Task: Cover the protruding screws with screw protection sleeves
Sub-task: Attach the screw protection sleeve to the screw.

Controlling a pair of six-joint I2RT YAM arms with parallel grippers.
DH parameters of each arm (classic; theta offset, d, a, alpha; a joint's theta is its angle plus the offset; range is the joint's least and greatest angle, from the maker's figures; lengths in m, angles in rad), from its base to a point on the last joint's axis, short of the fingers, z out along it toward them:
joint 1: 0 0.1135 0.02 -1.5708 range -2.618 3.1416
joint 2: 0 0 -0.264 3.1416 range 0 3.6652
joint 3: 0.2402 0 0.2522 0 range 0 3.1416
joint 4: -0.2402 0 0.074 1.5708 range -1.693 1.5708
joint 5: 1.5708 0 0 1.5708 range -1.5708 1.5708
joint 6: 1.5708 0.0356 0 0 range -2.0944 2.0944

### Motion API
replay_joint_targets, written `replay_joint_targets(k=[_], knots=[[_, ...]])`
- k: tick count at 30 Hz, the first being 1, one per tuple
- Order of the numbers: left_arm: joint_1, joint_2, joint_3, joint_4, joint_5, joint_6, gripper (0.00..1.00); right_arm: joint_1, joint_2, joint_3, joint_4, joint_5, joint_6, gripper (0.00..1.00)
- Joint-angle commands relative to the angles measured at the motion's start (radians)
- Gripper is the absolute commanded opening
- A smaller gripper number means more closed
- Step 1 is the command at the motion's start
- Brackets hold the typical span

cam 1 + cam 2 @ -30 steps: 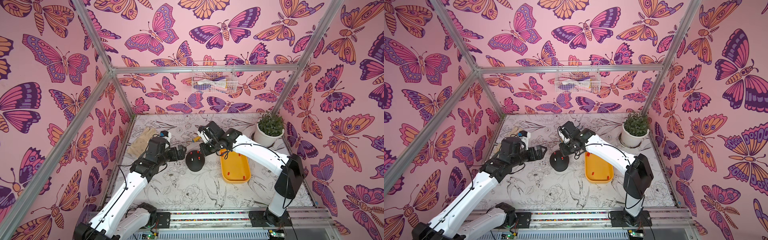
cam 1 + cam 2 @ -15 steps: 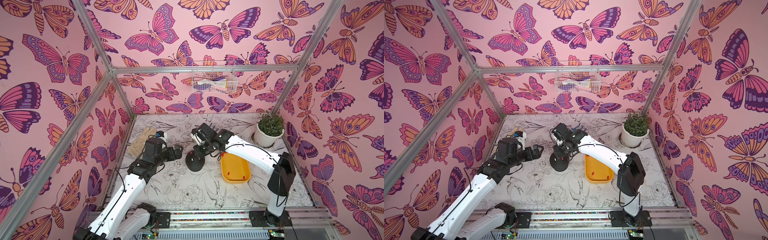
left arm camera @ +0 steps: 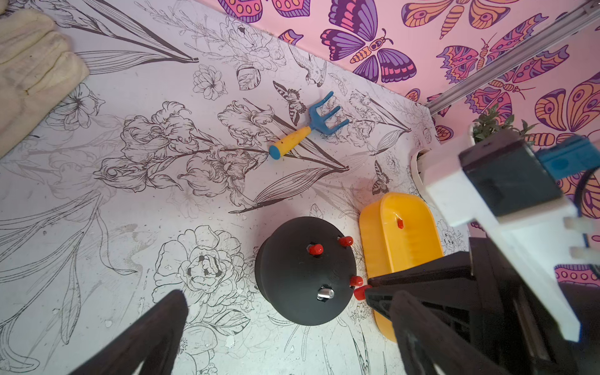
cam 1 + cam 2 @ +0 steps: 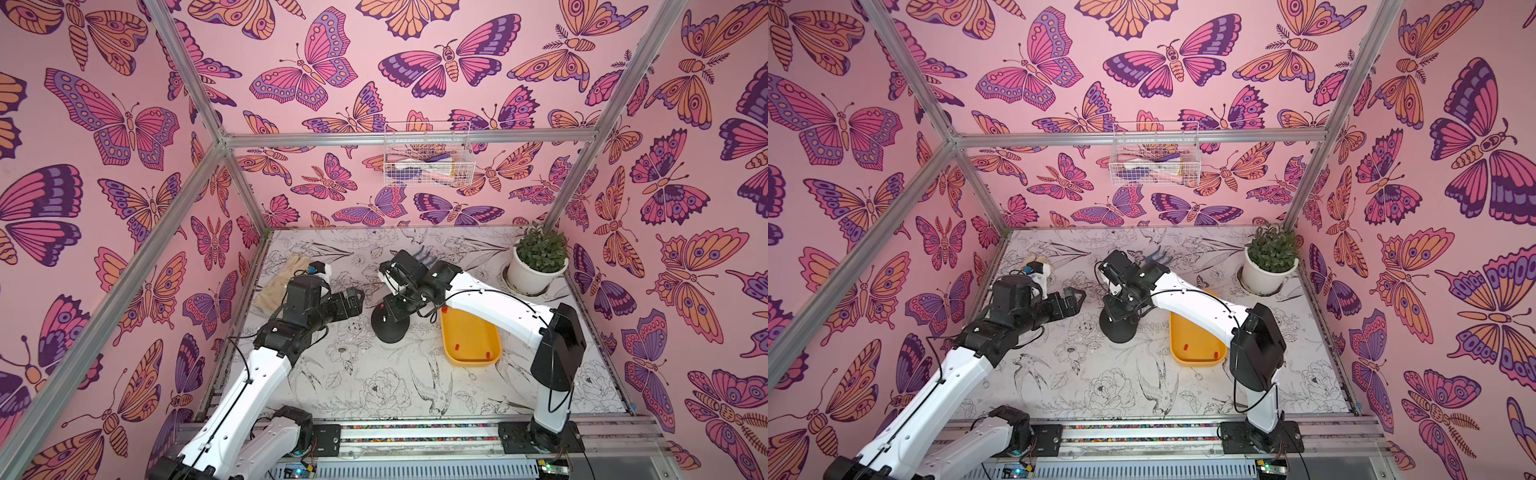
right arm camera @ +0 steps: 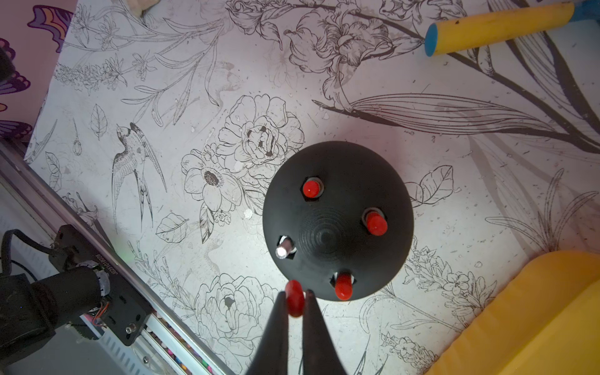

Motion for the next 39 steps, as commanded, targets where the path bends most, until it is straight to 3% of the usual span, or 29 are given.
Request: replay_joint_targets(k=[1,39], knots=[[0.008,-0.015,-0.019,0.011,0.011,-0.005,1.00,0.008,0.026,0.025,-0.006,0.009,-0.005,0.11],[0.009,-0.023,-0.019,0.006,0.007,0.001,1.00,0.009,0.071,0.056,0.002,-0.008,-0.007,0.11]])
